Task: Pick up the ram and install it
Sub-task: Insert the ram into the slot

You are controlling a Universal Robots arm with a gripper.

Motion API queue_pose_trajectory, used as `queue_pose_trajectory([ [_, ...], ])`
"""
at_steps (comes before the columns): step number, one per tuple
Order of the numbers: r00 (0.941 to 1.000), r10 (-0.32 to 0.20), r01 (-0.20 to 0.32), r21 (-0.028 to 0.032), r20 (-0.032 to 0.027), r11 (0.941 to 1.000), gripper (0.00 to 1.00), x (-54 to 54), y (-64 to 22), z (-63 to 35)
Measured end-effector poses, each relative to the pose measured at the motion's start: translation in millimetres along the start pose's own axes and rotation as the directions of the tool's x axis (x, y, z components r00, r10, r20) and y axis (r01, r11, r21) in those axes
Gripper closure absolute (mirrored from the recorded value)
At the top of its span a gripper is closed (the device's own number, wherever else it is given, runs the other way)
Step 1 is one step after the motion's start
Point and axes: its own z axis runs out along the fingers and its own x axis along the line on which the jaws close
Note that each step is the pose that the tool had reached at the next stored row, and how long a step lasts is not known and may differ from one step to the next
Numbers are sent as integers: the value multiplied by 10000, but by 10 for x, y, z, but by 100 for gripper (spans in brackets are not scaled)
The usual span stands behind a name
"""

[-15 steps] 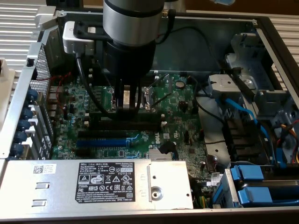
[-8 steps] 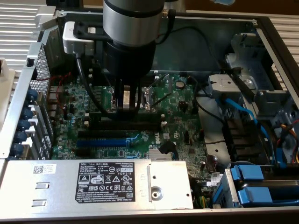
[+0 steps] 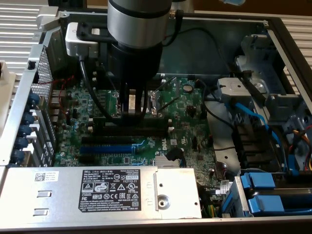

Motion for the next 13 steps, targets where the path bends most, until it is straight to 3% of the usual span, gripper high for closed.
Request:
queue_pose_trajectory([
  [13, 10000, 0, 0, -1, -2, 10000, 88, 11, -1, -2],
])
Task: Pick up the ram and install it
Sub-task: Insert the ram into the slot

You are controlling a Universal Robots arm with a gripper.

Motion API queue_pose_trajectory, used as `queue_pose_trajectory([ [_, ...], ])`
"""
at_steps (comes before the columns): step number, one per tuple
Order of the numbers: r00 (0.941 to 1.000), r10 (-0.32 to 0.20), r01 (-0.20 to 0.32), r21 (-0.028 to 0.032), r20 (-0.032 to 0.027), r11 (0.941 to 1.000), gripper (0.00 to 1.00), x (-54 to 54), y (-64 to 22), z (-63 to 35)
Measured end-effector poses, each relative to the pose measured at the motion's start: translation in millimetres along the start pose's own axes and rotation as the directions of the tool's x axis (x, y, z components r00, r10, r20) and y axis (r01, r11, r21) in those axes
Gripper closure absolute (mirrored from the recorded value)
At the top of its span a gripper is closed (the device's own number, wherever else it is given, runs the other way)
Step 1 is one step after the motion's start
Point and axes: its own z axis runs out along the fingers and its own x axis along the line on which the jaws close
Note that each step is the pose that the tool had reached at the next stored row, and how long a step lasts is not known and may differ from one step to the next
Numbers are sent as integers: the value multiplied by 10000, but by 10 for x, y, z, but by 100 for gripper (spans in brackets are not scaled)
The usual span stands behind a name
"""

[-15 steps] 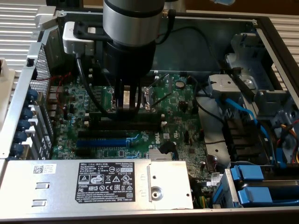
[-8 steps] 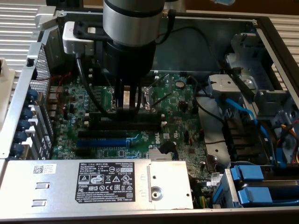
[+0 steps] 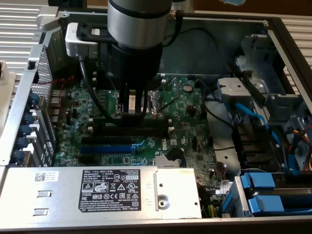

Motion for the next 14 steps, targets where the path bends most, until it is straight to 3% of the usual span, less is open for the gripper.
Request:
queue_pose_trajectory([
  [14, 10000, 37, -37, 13, 3, 10000, 88, 3, -2, 3],
])
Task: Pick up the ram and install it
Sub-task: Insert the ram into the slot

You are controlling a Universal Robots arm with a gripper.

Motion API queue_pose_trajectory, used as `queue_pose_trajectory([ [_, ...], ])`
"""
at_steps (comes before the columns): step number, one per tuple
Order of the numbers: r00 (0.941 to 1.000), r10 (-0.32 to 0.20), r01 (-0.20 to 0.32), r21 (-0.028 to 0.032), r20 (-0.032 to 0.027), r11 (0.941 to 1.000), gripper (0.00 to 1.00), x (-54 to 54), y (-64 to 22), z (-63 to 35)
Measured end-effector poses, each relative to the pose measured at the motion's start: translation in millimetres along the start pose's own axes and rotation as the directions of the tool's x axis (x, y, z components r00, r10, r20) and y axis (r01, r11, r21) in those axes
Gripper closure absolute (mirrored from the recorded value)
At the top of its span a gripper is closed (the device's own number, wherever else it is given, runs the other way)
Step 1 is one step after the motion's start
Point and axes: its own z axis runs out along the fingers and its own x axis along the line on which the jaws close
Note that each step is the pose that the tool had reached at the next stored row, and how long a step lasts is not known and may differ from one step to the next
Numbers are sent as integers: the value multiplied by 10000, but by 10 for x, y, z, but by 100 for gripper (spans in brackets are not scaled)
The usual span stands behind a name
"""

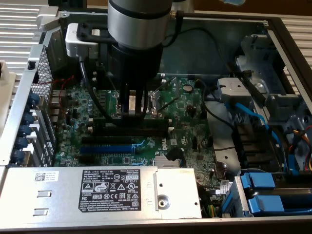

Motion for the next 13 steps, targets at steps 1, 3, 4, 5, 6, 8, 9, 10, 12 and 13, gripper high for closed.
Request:
queue_pose_trajectory([
  [1, 10000, 1, -1, 2, -1, 10000, 88, 0, 0, 0],
  [3, 10000, 4, -4, 11, 0, 10000, 88, -3, 3, 0],
  [4, 10000, 3, -3, 18, 0, 10000, 88, -4, 4, -1],
  [5, 10000, 2, -2, 31, 0, 10000, 88, -5, 5, -2],
  [6, 10000, 3, -3, 51, 0, 10000, 88, -6, 6, -4],
  [8, 10000, 1, -1, 99, 2, 10000, 88, -7, 10, -4],
  [9, 10000, 0, 0, 133, 3, 9999, 88, -7, 13, -4],
  [10, 10000, -1, 1, 166, 1, 9999, 88, -7, 18, -4],
  [12, 10000, -2, 2, 221, 1, 9998, 88, -7, 32, -4],
  [13, 10000, -2, 2, 232, 1, 9997, 88, -7, 40, -4],
])
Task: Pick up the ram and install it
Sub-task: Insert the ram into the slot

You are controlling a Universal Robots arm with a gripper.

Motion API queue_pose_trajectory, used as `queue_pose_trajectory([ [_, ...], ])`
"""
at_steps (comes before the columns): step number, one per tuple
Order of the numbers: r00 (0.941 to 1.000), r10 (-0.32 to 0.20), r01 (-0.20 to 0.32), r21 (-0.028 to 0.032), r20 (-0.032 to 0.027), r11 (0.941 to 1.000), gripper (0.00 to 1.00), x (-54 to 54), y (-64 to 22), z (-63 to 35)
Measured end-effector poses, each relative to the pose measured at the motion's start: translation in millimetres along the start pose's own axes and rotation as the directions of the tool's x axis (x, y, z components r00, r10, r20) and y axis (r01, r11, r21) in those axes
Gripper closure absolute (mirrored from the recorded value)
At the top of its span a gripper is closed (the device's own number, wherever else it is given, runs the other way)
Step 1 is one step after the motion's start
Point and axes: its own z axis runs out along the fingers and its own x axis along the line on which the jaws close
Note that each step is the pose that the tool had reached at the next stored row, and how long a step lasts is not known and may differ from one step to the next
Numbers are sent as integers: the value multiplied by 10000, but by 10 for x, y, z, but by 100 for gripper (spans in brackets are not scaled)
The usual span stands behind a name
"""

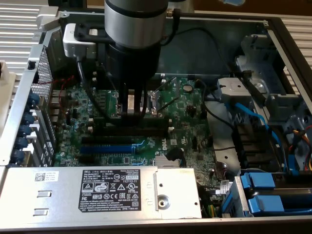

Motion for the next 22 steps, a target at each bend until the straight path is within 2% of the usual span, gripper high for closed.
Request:
queue_pose_trajectory([
  [9, 10000, -3, 3, 124, 3, 9999, 88, -10, 13, 2],
  [22, 10000, -3, 3, 164, 1, 9999, 88, -10, 27, 2],
])
